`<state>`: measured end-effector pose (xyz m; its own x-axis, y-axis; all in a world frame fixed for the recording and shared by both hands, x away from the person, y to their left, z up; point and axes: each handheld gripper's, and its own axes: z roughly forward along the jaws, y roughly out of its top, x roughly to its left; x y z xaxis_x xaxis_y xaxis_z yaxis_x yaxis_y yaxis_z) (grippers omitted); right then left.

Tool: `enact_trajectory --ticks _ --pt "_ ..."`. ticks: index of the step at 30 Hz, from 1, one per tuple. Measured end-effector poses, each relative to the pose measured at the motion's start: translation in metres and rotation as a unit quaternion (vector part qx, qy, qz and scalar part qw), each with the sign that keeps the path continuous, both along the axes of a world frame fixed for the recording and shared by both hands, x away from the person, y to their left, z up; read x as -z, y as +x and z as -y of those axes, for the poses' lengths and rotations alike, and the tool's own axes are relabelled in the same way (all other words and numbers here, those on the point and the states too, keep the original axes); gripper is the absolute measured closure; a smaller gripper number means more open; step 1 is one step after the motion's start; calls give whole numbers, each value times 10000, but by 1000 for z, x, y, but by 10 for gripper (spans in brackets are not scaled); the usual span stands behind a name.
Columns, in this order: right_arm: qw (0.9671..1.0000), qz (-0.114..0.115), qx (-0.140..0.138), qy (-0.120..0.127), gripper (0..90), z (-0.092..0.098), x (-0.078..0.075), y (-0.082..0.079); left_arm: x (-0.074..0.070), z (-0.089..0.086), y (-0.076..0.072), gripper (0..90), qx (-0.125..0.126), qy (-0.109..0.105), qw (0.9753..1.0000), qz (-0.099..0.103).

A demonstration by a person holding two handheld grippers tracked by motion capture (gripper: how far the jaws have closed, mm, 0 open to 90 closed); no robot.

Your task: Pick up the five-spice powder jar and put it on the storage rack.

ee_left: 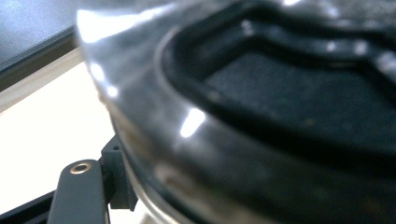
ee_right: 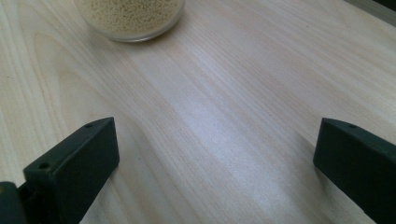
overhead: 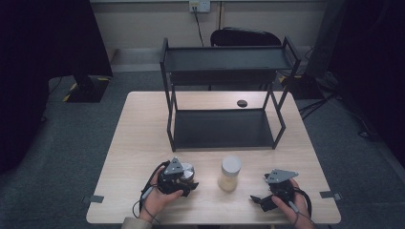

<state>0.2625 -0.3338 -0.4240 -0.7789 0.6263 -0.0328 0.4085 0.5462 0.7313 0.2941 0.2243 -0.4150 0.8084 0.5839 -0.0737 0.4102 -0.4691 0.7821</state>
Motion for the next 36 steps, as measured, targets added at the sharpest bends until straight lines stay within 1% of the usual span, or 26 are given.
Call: enact_trajectory --ticks 6,9,11,14,17,20,22,23,25,27,34,36 --pt "10000 -1 1 0 0 0 0 0 -4 2 4 289 2 -28 10000 -93" --pt "10000 -1 1 0 0 0 0 0 -7 0 7 290 15 -100 9998 -142" --pt "10000 -1 1 0 0 0 0 0 -10 0 10 290 8 -128 9998 -159" --pt "10000 0 0 -1 0 0 0 0 -16 1 13 290 10 -99 9998 -161" --pt "10000 -1 0 0 0 0 0 0 -21 0 18 291 -6 -181 9996 -195" --pt "10000 -2 1 0 0 0 0 0 -29 3 21 291 -6 -108 9998 -162" --pt "10000 -2 1 -1 0 0 0 0 -32 3 24 292 27 -95 9998 -149" --pt "10000 -2 1 0 0 0 0 0 -34 4 25 292 7 -129 9998 -128" --pt "10000 1 -1 -2 0 0 0 0 -36 3 29 292 -12 -189 9997 -161" --pt "10000 -2 2 -1 0 0 0 0 -41 4 34 293 -7 -214 9997 -150" --pt "10000 0 -1 -3 0 0 0 0 -58 12 47 293 21 -165 9998 -77" --pt "10000 0 -1 -2 0 0 0 0 -64 15 52 294 44 -155 9998 -83"
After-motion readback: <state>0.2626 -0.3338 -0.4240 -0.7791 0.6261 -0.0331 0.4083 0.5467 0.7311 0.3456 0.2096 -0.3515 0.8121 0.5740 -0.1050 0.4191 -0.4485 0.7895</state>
